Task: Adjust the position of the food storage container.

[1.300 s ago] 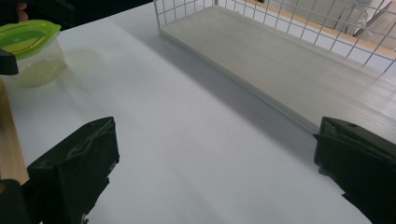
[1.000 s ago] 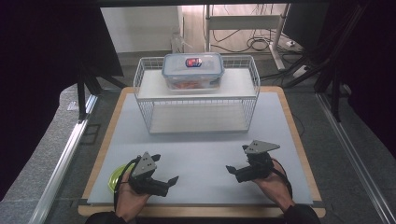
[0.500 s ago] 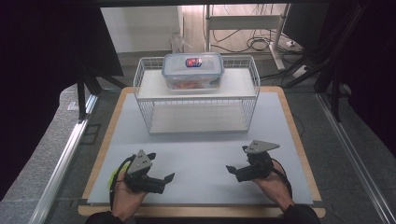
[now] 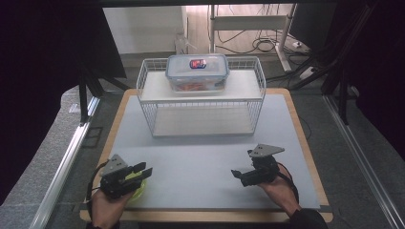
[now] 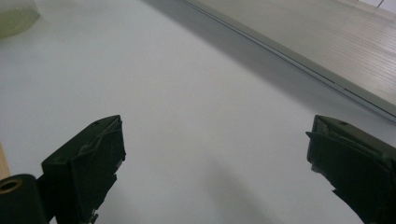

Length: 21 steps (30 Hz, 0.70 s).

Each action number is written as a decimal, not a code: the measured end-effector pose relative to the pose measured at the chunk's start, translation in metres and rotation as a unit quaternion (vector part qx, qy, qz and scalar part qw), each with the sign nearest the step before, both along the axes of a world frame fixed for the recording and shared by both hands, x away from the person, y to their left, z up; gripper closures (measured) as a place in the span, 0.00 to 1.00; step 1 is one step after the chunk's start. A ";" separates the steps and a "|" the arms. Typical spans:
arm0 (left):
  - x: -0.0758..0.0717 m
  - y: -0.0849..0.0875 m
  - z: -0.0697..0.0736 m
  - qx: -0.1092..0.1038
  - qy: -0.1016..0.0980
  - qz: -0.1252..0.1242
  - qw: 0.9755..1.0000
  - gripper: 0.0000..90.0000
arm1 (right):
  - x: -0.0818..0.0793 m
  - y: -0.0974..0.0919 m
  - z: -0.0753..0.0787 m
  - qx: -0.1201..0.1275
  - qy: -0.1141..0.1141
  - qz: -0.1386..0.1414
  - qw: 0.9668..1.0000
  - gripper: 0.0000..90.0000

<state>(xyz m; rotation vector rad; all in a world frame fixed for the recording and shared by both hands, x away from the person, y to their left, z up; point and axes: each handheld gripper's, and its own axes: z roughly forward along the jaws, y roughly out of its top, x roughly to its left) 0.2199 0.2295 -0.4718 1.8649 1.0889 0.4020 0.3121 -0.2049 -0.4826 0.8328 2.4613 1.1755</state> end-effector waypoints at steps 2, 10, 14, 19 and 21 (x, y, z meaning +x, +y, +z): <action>-0.005 0.010 0.000 0.005 0.006 0.013 1.000 0.88 | 0.000 0.000 0.000 -0.001 0.000 0.000 1.000 0.04; -0.024 0.041 -0.010 0.017 0.033 0.053 0.998 1.00 | -0.001 0.002 -0.002 -0.007 0.000 0.002 1.000 0.05; -0.038 0.056 -0.014 0.016 0.041 0.073 0.996 1.00 | -0.001 0.002 -0.002 -0.009 -0.001 0.003 1.000 0.05; -0.052 0.078 -0.021 0.005 0.059 0.093 0.994 1.00 | -0.001 0.002 -0.003 -0.013 0.000 0.003 1.000 0.05; -0.054 0.082 -0.024 0.005 0.068 0.092 0.993 1.00 | -0.001 0.002 -0.003 -0.015 -0.001 0.003 1.000 0.05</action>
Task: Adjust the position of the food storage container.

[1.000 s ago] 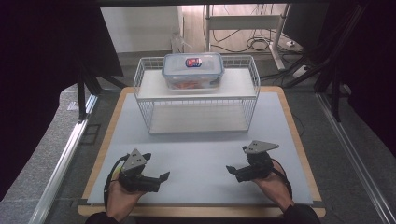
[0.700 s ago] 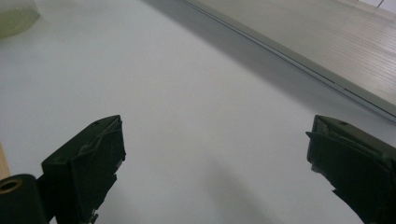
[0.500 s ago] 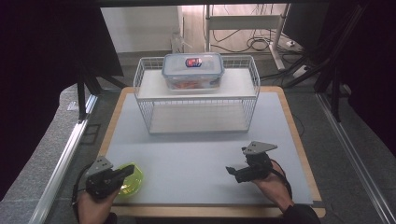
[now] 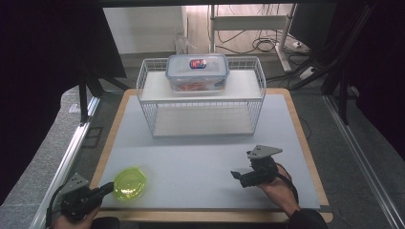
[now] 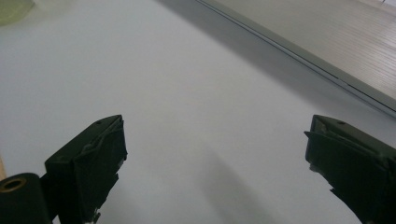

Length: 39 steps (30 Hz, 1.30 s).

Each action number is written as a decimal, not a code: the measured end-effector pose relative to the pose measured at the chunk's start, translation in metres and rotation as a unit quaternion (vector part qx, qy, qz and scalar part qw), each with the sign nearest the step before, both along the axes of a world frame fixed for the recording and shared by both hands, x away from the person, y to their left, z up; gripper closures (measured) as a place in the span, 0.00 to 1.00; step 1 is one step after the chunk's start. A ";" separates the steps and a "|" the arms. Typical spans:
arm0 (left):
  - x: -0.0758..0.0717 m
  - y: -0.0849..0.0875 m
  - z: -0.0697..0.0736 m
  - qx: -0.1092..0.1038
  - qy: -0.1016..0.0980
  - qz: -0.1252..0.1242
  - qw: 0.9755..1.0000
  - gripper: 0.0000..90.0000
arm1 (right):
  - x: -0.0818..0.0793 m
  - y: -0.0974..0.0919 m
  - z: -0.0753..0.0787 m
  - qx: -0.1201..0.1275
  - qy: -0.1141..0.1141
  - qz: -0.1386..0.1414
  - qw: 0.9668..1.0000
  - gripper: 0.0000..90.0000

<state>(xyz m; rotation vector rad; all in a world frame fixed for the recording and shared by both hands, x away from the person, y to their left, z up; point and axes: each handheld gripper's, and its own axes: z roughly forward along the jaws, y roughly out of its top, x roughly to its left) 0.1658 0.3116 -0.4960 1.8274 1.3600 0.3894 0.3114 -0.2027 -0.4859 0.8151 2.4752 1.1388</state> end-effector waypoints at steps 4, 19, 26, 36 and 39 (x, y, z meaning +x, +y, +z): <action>0.004 -0.002 -0.006 0.002 0.014 -0.003 1.000 1.00 | 0.001 0.000 -0.001 0.000 0.002 -0.001 1.000 0.05; 0.027 -0.026 -0.010 -0.031 -0.001 -0.050 0.998 1.00 | 0.001 0.002 -0.004 -0.006 0.007 0.005 1.000 0.06; 0.019 -0.016 -0.004 0.000 -0.010 -0.015 1.000 1.00 | 0.001 0.001 -0.003 -0.006 0.007 0.005 1.000 0.06; 0.001 0.014 -0.009 0.033 0.007 0.051 0.998 1.00 | 0.001 0.000 -0.002 -0.006 0.002 0.002 1.000 0.06; 0.002 0.015 -0.018 0.031 0.034 0.037 0.998 1.00 | 0.000 0.000 -0.001 -0.005 0.001 0.000 1.000 0.06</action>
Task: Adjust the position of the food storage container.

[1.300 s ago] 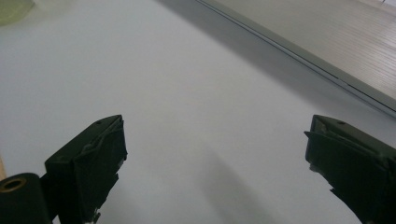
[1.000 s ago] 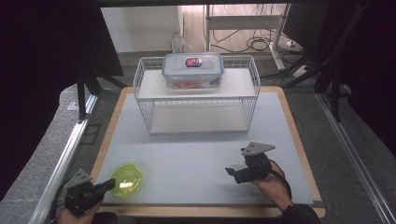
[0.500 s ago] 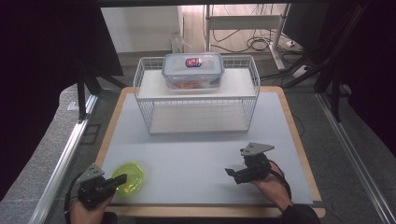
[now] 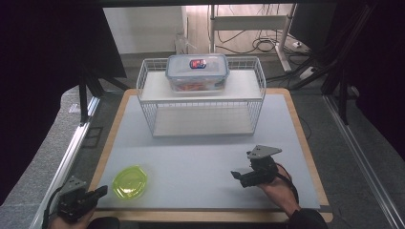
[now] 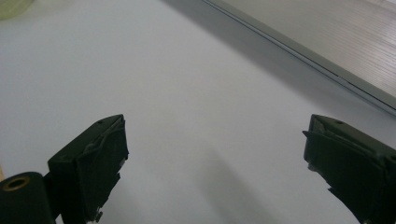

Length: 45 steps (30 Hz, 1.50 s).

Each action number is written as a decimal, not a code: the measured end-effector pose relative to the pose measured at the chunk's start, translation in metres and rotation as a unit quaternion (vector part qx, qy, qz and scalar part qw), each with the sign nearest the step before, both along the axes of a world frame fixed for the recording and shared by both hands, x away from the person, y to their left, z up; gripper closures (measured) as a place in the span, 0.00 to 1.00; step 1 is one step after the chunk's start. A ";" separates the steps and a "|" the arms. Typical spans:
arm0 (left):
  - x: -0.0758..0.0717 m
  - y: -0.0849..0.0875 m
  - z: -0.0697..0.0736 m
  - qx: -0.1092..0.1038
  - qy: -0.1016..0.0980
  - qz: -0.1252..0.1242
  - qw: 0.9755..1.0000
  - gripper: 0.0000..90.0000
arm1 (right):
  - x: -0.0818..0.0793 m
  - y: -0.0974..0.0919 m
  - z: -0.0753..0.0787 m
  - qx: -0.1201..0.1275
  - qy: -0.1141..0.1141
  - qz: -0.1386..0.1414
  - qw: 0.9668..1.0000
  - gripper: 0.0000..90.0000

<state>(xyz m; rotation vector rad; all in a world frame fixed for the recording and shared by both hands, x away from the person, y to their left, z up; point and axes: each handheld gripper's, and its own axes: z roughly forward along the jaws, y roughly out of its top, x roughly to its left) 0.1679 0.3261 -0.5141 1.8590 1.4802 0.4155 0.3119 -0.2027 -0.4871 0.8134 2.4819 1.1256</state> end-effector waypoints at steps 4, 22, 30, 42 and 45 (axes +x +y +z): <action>0.008 -0.010 -0.013 0.003 0.039 -0.037 0.999 1.00 | 0.000 0.000 0.000 -0.002 0.000 0.000 1.000 0.06; 0.043 -0.045 -0.018 0.015 0.057 -0.085 0.995 1.00 | 0.001 0.002 -0.003 -0.004 0.005 0.003 1.000 0.06; 0.063 -0.060 -0.019 0.010 0.052 -0.103 0.993 1.00 | 0.002 0.003 -0.004 -0.006 0.007 0.002 1.000 0.06; 0.104 -0.107 -0.015 0.033 0.041 -0.167 0.985 1.00 | 0.003 0.003 -0.006 -0.012 0.009 0.001 1.000 0.06; 0.109 -0.120 -0.013 0.038 0.040 -0.183 0.982 1.00 | 0.003 0.003 -0.007 -0.013 0.008 0.001 1.000 0.06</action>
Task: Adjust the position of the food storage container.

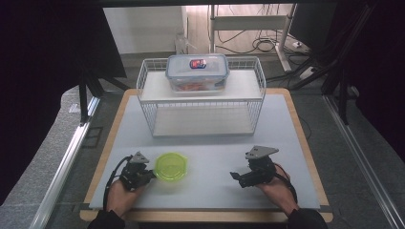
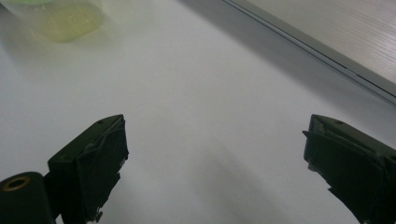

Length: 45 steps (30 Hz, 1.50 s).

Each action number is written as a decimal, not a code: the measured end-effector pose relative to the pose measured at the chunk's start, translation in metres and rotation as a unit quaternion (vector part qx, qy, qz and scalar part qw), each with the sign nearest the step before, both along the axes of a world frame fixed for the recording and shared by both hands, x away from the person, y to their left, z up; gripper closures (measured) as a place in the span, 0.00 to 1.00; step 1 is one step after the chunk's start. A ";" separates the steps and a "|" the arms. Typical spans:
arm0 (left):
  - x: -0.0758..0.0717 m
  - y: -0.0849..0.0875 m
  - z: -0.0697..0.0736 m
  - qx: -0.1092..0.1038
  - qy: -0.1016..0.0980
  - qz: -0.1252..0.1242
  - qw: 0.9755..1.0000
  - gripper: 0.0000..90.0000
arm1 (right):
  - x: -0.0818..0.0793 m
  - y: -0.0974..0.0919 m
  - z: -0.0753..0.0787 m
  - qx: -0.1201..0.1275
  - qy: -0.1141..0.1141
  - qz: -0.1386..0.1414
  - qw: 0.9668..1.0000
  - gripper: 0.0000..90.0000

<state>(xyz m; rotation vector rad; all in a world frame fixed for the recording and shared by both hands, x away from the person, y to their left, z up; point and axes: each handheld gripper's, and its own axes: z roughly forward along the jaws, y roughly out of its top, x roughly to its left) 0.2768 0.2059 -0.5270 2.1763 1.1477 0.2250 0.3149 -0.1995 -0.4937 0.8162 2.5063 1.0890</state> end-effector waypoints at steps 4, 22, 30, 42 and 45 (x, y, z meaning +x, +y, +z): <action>0.001 -0.019 0.003 0.003 -0.002 -0.023 1.000 1.00 | 0.000 0.000 -0.001 -0.001 0.001 0.001 1.000 0.06; 0.009 -0.085 0.003 0.011 -0.003 -0.090 0.996 1.00 | 0.001 0.000 -0.003 -0.005 0.004 0.001 1.000 0.06; 0.009 -0.084 0.003 0.004 -0.002 -0.093 0.996 1.00 | 0.000 0.001 -0.004 -0.006 0.006 0.004 1.000 0.06; -0.006 -0.056 0.015 -0.005 -0.051 -0.066 0.997 0.77 | 0.000 0.001 -0.004 -0.003 0.008 0.009 1.000 0.06; -0.010 -0.052 0.017 -0.004 -0.062 -0.060 0.996 0.67 | 0.000 0.001 -0.004 -0.002 0.008 0.009 1.000 0.06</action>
